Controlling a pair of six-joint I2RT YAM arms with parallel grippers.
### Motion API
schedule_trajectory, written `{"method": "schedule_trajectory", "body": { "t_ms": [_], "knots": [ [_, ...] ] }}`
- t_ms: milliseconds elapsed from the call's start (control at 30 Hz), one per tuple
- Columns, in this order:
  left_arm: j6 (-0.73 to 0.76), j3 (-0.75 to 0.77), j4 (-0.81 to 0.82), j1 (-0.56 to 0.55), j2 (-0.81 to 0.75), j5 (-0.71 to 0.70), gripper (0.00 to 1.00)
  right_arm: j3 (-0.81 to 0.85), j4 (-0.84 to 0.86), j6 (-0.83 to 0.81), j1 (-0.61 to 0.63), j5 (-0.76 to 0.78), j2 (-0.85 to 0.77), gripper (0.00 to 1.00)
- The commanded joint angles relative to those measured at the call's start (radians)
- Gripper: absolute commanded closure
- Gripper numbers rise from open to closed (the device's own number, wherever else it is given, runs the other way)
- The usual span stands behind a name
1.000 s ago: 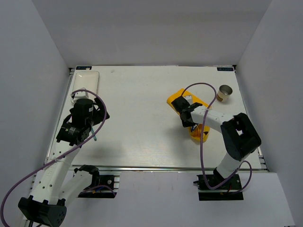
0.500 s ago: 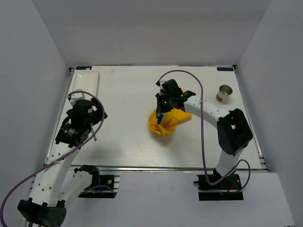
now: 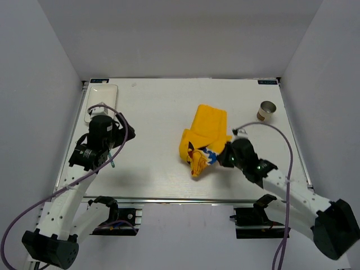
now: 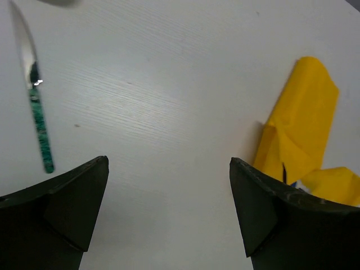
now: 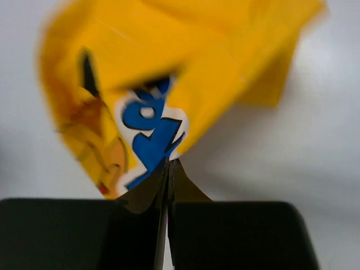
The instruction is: Set the dinner table for one person
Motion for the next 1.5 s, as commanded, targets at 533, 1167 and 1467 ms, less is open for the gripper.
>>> {"method": "schedule_trajectory", "body": {
  "t_ms": [533, 1167, 1467],
  "knots": [
    [-0.109, 0.084, 0.678, -0.203, 0.782, 0.780, 0.02, -0.360, -0.040, 0.325, 0.014, 0.139, -0.246, 0.28],
    [0.052, 0.377, 0.515, -0.300, 1.143, 0.750, 0.43, -0.323, -0.107, 0.339, 0.011, 0.173, -0.302, 0.29],
    [0.020, 0.361, 0.538, -0.300, 1.128, 0.762, 1.00, -0.380, 0.054, 0.392, 0.008, 0.146, -0.285, 0.11]
  ]
}}
